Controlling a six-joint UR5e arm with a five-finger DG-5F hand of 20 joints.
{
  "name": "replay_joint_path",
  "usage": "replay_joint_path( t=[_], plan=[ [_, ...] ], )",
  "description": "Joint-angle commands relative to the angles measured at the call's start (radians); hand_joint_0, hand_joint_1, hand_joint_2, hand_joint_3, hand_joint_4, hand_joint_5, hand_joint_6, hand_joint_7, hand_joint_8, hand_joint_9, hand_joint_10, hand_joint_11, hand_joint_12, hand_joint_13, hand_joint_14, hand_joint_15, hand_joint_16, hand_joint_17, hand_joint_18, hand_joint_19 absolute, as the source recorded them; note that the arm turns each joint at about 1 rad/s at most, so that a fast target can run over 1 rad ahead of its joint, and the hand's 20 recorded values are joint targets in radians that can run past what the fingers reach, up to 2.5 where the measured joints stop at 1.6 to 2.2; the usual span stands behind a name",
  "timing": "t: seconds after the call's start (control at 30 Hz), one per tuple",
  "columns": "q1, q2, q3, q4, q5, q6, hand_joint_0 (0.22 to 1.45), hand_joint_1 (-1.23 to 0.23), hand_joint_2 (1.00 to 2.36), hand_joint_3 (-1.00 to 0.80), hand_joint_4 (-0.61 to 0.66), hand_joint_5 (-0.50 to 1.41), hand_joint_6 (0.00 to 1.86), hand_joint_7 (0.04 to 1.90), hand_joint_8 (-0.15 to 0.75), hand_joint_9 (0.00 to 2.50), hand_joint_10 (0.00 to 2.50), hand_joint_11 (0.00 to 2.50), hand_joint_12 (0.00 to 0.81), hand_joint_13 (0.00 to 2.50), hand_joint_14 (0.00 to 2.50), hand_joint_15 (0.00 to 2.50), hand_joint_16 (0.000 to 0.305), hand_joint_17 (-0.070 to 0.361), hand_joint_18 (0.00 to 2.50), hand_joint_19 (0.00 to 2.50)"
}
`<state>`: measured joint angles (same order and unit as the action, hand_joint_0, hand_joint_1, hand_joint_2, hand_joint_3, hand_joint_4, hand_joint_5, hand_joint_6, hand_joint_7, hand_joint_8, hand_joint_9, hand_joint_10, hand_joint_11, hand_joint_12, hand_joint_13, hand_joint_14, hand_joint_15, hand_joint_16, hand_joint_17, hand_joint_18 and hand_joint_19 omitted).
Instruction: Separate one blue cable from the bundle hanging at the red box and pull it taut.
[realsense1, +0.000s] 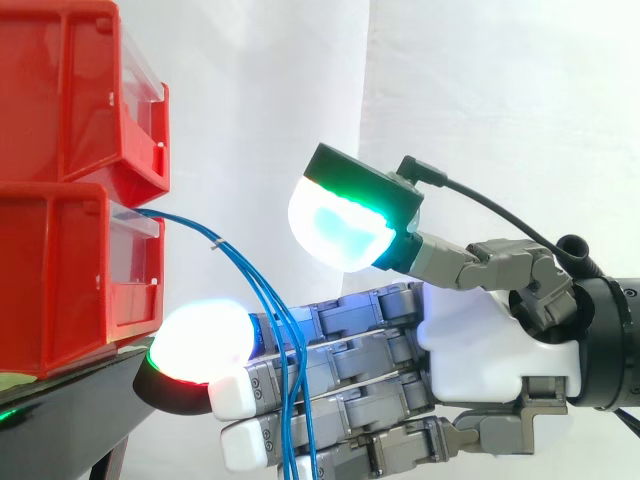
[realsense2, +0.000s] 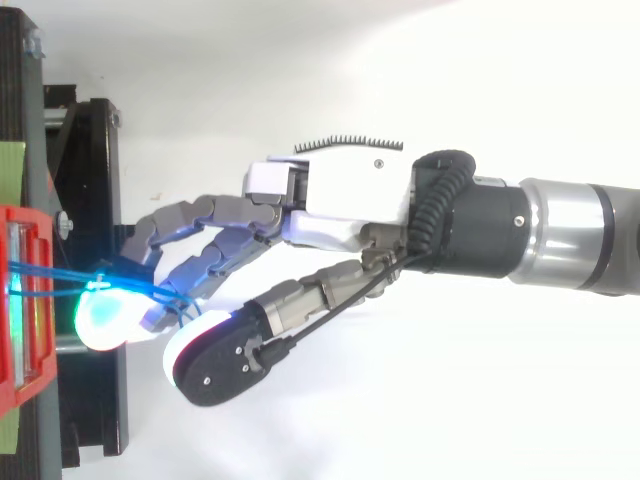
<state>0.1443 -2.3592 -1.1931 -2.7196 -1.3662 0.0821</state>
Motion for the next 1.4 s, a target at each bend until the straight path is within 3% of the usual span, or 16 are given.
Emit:
replay_joint_path(
  t=[0.0, 0.33, 0.6, 0.77, 1.0, 1.37],
  plan=[
    [-0.008, 0.0, 0.0, 0.006, 0.001, 0.001, 0.6, -0.59, 1.0, -0.47, 0.27, -0.16, 0.5, 0.9, 0.281, 0.74, 0.01, 0.28, 0.342, 0.67, 0.01, 0.33, 0.038, 0.086, 0.59, 0.47],
    [-0.028, 0.0, 0.0, 0.006, -0.001, -0.008, 0.62, -0.57, 1.01, -0.44, 0.27, -0.14, 0.5, 0.97, 0.289, 0.77, 0.01, 0.28, 0.342, 0.69, 0.01, 0.32, 0.037, 0.084, 0.62, 0.45],
    [-0.026, 0.0, 0.0, 0.021, 0.003, -0.015, 0.63, -0.6, 1.01, -0.41, 0.27, -0.14, 0.5, 1.01, 0.292, 0.78, 0.01, 0.28, 0.34, 0.7, 0.01, 0.32, 0.036, 0.081, 0.63, 0.43],
    [-0.034, 0.0, 0.0, 0.018, 0.001, -0.019, 0.64, -0.59, 1.01, -0.42, 0.27, -0.13, 0.5, 1.04, 0.297, 0.78, 0.01, 0.28, 0.34, 0.71, 0.01, 0.32, 0.036, 0.081, 0.64, 0.42],
    [-0.02, 0.0, 0.0, 0.023, 0.004, -0.025, 0.67, -0.56, 1.01, -0.36, 0.26, -0.13, 0.5, 1.08, 0.299, 0.81, 0.01, 0.3, 0.341, 0.73, 0.01, 0.31, 0.035, 0.08, 0.66, 0.39],
    [-0.018, 0.0, 0.0, 0.023, 0.006, -0.031, 0.7, -0.55, 1.01, -0.36, 0.25, -0.12, 0.5, 1.12, 0.301, 0.84, 0.01, 0.33, 0.343, 0.75, 0.01, 0.32, 0.035, 0.078, 0.66, 0.39]
  ],
)
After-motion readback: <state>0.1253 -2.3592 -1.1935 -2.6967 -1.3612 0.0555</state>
